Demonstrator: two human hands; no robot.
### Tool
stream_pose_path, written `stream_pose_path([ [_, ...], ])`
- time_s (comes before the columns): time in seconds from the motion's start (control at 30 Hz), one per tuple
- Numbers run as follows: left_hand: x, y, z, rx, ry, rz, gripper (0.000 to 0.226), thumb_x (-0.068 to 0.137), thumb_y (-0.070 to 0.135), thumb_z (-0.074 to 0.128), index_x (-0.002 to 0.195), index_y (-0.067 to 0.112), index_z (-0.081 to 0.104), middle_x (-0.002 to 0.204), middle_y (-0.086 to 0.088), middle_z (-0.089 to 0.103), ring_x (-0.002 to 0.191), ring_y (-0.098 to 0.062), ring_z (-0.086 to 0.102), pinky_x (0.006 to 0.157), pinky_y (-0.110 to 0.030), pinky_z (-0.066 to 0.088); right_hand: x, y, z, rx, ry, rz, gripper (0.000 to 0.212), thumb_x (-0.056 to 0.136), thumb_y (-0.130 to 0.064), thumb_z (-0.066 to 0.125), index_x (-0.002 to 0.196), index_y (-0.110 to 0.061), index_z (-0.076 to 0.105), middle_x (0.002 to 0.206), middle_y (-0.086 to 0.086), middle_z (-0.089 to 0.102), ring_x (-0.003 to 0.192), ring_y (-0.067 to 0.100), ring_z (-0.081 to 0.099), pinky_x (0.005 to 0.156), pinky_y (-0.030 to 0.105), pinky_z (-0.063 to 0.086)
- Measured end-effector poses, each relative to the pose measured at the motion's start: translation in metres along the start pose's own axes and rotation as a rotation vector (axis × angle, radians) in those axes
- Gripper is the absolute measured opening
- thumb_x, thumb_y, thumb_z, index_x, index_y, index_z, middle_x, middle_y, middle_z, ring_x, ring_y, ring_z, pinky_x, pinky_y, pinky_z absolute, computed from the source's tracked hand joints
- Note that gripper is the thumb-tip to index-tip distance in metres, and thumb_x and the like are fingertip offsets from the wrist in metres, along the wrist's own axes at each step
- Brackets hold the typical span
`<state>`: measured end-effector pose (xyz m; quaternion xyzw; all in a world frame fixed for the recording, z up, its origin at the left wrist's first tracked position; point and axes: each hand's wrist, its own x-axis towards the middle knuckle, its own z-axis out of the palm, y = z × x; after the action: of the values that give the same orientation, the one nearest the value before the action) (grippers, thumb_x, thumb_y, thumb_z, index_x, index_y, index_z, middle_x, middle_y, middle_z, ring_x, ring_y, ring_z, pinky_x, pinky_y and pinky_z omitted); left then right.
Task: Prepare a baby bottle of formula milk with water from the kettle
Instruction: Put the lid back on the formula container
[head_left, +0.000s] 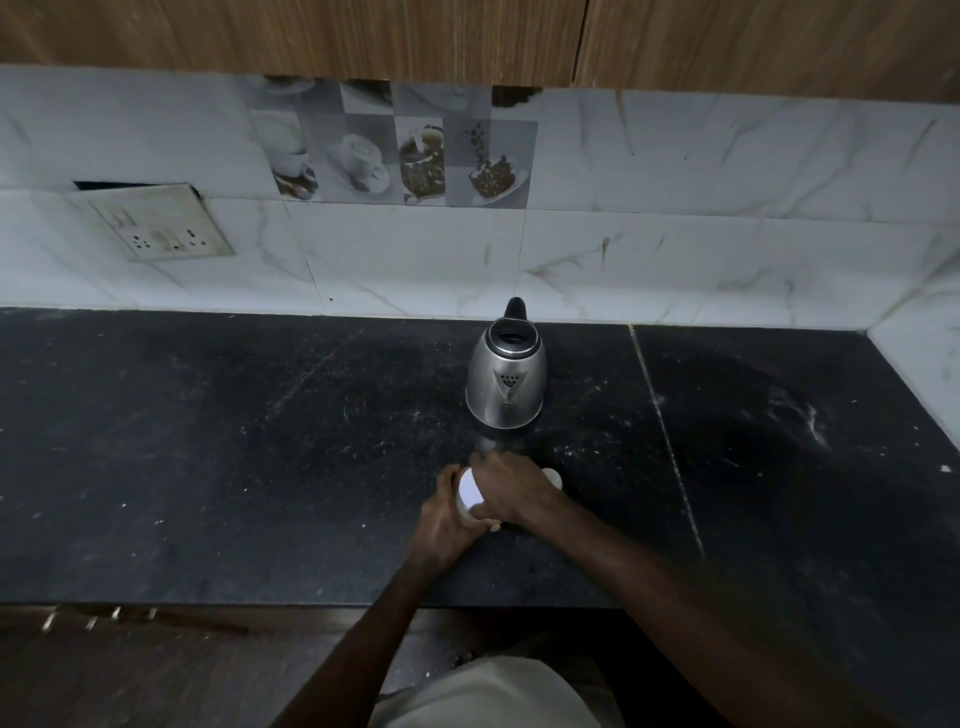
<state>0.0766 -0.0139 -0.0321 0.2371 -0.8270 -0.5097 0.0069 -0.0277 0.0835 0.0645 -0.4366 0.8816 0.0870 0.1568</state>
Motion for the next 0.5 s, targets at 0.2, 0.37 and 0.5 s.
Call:
stream_pose_path([
  [0.2, 0.002, -0.003, 0.001, 0.023, 0.019, 0.011, 0.108, 0.065, 0.048, 0.096, 0.150, 0.024, 0.034, 0.132, 0.001, 0.066, 0.117, -0.020, 0.066, 0.095, -0.037, 0.057, 0.001, -0.004, -0.002, 0.035, 0.025, 0.050, 0.061, 0.092, -0.051, 0.068, 0.137, -0.012, 0.054, 0.130, 0.012, 0.066, 0.118, 0.031, 0.065, 0.084, 0.037, 0.049],
  [0.37, 0.001, -0.003, 0.004, 0.030, 0.032, -0.001, 0.093, 0.078, 0.045, 0.088, 0.151, 0.025, 0.033, 0.128, 0.000, 0.068, 0.113, -0.020, 0.068, 0.085, -0.028, 0.053, -0.001, -0.008, 0.010, -0.014, -0.015, 0.000, 0.052, 0.091, -0.032, 0.068, 0.141, -0.022, 0.056, 0.130, 0.011, 0.063, 0.110, 0.027, 0.069, 0.079, 0.036, 0.052],
  [0.5, -0.001, 0.000, 0.001, 0.008, 0.012, 0.009, 0.099, 0.074, 0.045, 0.090, 0.153, 0.025, 0.034, 0.124, 0.010, 0.063, 0.108, -0.009, 0.063, 0.074, -0.002, 0.043, 0.003, -0.008, 0.000, -0.055, -0.051, -0.009, 0.049, 0.093, -0.031, 0.070, 0.136, -0.010, 0.058, 0.127, 0.014, 0.065, 0.111, 0.026, 0.068, 0.079, 0.034, 0.050],
])
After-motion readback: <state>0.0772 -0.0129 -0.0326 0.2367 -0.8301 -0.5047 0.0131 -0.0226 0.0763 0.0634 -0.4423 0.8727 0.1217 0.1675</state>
